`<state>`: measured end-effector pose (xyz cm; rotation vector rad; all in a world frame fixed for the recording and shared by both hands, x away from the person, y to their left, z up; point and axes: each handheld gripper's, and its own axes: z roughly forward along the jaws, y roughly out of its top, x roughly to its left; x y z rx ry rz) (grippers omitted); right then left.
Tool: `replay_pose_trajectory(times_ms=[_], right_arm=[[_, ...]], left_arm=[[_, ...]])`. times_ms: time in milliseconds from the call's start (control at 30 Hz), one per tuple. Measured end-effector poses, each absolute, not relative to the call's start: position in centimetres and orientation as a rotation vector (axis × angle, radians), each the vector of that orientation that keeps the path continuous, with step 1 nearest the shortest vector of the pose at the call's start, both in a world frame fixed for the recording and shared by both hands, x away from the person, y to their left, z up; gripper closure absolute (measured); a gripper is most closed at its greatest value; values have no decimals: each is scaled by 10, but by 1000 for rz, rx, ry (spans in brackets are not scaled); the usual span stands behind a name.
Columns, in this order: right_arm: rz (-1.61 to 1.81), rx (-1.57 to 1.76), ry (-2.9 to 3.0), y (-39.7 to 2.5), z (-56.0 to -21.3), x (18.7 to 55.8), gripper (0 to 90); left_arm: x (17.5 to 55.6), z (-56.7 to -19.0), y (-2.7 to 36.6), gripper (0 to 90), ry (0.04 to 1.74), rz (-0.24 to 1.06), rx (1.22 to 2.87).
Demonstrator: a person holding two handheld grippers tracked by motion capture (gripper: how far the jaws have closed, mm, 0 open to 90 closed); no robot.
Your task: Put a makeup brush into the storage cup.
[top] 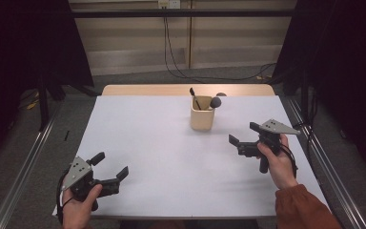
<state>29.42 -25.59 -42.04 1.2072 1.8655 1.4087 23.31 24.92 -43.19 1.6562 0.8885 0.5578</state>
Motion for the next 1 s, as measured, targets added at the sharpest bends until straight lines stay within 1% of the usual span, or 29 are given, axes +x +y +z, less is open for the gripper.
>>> replay_pose_trajectory(times_ms=[1000], right_arm=[[1371,1218,1828,-291,-439,231,10]], left_arm=[[228,-430,252,25,888,578,1648]])
